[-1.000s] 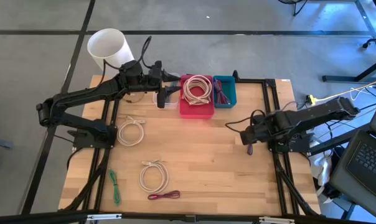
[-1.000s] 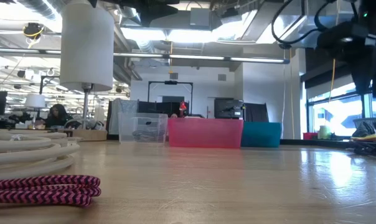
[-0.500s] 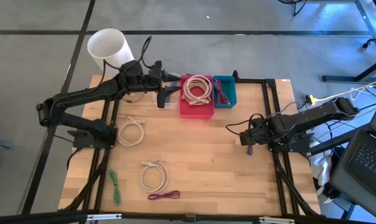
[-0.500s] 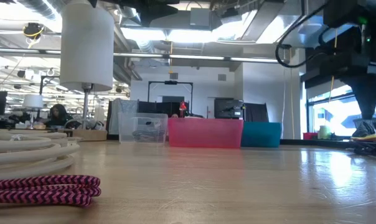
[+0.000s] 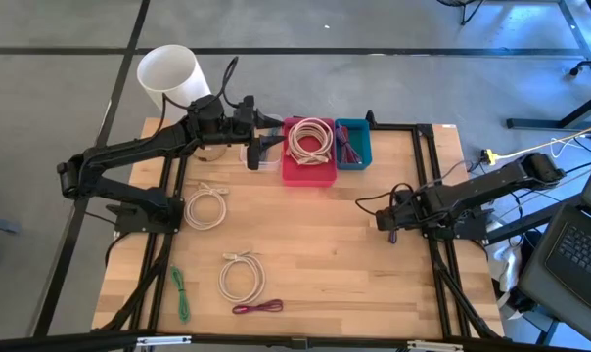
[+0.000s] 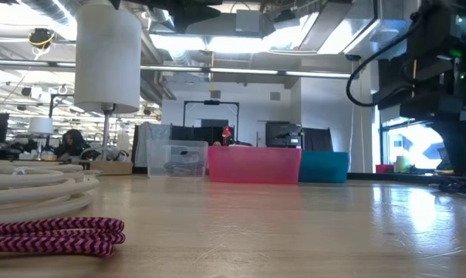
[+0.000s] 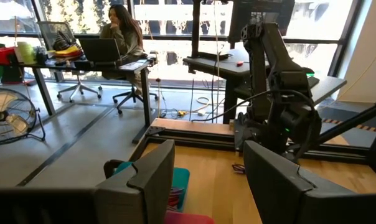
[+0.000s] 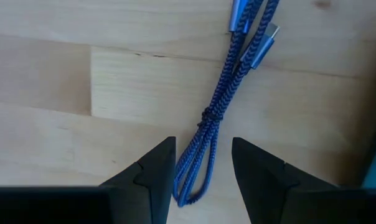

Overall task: Pick & Place USB Port
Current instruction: Put the violet and black charger cable into the white bin

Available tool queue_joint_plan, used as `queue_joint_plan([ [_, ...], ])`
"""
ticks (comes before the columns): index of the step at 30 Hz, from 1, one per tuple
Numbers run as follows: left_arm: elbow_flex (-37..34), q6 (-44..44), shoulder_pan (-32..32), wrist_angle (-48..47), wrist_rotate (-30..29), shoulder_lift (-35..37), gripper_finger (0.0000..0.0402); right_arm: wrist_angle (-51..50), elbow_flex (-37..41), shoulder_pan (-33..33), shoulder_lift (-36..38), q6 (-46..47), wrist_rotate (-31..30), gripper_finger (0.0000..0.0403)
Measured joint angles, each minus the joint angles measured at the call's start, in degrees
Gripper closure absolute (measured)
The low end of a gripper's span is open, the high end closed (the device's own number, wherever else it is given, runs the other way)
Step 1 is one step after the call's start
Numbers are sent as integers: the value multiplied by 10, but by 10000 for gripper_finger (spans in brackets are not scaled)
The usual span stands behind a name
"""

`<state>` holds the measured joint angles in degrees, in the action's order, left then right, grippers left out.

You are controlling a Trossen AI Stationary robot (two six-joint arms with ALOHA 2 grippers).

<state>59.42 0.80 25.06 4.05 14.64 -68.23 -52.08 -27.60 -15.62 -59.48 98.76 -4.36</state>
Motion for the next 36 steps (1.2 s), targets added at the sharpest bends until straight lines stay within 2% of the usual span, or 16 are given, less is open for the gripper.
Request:
queue_joint_plan([
  [7, 0, 0, 0, 0, 0, 0, 217, 41, 30, 0, 0, 3, -1, 266],
  [12, 0, 0, 0, 0, 0, 0, 217, 73, 55, 0, 0, 3, -1, 317],
  [16, 0, -2, 0, 0, 0, 0, 217, 79, 60, 0, 0, 3, -2, 377],
  [19, 0, -4, 0, 3, 0, 0, 217, 89, 54, 0, 0, 2, -17, 389],
  [24, 0, -11, 0, 4, 0, 0, 217, 91, -2, 0, 0, -4, -80, 397],
  [29, 0, -28, 0, 5, 0, 0, 217, 57, -112, -4, 0, -42, -212, 400],
  [33, 0, -33, 0, 5, 0, 0, 217, 39, -206, -4, 0, -168, -320, 401],
  [36, 0, -49, 0, 13, 0, 0, 217, 73, -267, 6, 0, -302, -353, 401],
])
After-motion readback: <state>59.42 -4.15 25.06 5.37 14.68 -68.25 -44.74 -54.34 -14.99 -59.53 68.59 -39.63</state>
